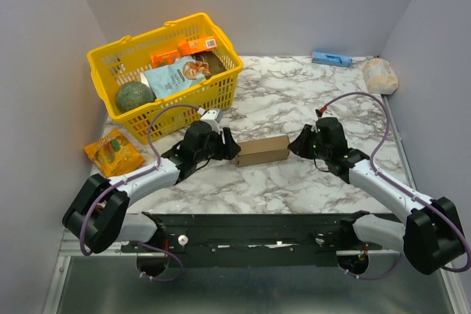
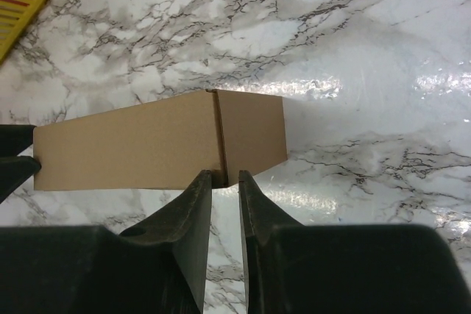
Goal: Fold the paper box
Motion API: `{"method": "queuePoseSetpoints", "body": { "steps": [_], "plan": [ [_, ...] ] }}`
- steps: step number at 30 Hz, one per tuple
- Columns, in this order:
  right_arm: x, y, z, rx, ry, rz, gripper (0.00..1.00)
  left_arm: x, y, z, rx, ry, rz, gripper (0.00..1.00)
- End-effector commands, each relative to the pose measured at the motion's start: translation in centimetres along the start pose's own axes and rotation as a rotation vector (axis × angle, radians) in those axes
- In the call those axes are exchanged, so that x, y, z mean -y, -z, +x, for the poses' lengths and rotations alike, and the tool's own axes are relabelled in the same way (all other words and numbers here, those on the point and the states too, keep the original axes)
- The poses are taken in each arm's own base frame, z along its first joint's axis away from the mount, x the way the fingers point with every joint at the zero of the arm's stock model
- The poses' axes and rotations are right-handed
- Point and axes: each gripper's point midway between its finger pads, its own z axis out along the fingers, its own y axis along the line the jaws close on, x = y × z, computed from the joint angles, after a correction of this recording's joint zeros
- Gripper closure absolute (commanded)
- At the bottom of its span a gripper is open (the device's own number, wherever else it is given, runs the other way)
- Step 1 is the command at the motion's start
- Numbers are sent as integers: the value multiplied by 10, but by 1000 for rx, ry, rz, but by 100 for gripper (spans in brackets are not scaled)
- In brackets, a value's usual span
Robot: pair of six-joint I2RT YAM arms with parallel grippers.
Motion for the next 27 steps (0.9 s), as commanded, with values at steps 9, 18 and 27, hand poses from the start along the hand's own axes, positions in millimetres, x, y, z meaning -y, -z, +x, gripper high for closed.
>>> {"method": "queuePoseSetpoints", "body": {
  "steps": [9,18,27],
  "plan": [
    [25,3,37,-121,10,76,73,-3,14,25,-48,109,-7,35],
    [26,3,35,-113,8,83,72,-6,9,62,-171,62,46,50],
    [26,3,30,-98,10,94,72,-32,17,91,-312,-164,-126,52]
  ]
}}
